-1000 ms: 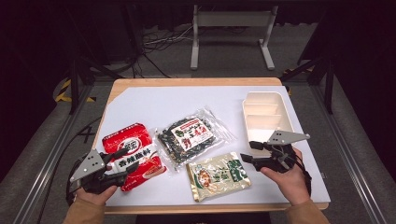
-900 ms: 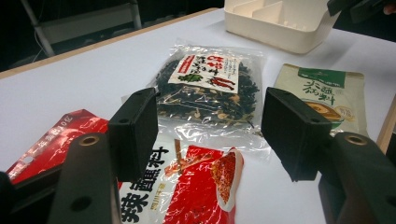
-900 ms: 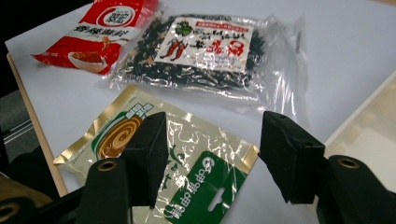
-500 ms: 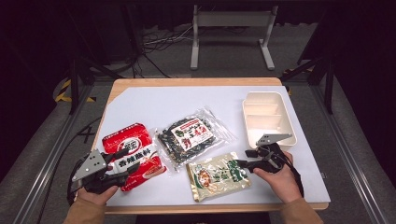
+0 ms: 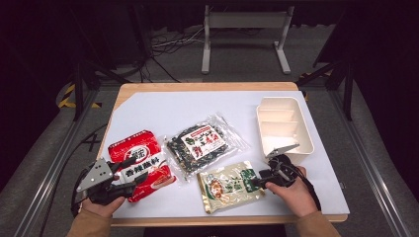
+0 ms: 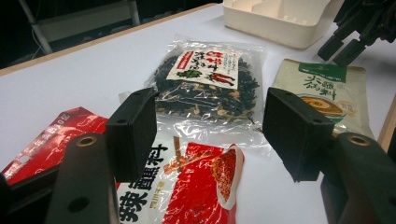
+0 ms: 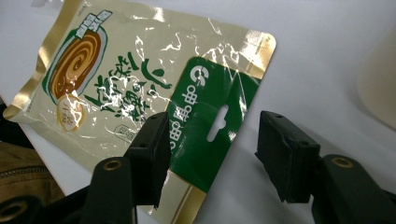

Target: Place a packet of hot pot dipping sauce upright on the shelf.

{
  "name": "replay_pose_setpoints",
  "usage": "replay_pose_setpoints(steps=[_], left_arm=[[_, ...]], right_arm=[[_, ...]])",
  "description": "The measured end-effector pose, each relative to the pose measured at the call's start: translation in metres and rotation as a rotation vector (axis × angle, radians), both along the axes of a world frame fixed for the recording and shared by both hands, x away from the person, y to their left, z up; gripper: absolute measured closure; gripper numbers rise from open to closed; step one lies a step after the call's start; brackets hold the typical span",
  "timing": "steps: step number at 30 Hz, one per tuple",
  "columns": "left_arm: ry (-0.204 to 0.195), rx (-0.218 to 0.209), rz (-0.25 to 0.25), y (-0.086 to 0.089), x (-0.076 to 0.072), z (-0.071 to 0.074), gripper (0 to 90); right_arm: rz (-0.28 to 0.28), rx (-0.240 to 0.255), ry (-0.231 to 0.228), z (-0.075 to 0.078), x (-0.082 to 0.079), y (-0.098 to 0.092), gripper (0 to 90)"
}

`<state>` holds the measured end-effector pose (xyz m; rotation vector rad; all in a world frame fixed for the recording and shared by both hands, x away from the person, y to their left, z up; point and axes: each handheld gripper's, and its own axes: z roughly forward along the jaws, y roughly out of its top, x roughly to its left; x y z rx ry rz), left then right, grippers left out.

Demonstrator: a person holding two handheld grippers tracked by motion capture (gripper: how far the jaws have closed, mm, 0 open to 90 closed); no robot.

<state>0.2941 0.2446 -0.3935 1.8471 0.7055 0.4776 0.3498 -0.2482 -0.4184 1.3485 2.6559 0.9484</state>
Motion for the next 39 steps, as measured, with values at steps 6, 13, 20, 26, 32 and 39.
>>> replay_pose_setpoints(steps=[6, 13, 20, 26, 32, 39], left_arm=[[0.000, 0.001, 0.001, 0.000, 0.000, 0.000, 35.8], [0.001, 0.015, 0.007, -0.001, 0.001, 0.000, 35.7], [0.000, 0.015, 0.009, -0.001, 0.001, 0.000, 35.7], [0.000, 0.013, 0.007, -0.002, 0.001, -0.001, 35.5], [0.001, 0.015, 0.006, -0.002, 0.001, 0.000, 35.5], [0.001, 0.017, 0.005, -0.002, 0.001, -0.001, 35.4]], right_arm=[[0.006, -0.006, 0.044, -0.003, -0.002, 0.003, 44.4], [-0.014, 0.055, 0.081, -0.002, -0.002, 0.001, 47.6], [-0.003, 0.205, 0.095, 0.005, -0.004, -0.006, 50.2], [0.017, 0.206, 0.086, 0.006, -0.007, 0.001, 50.6], [0.037, 0.111, 0.104, -0.006, -0.007, 0.014, 53.8], [0.052, 0.017, 0.049, -0.008, -0.009, 0.018, 72.7]])
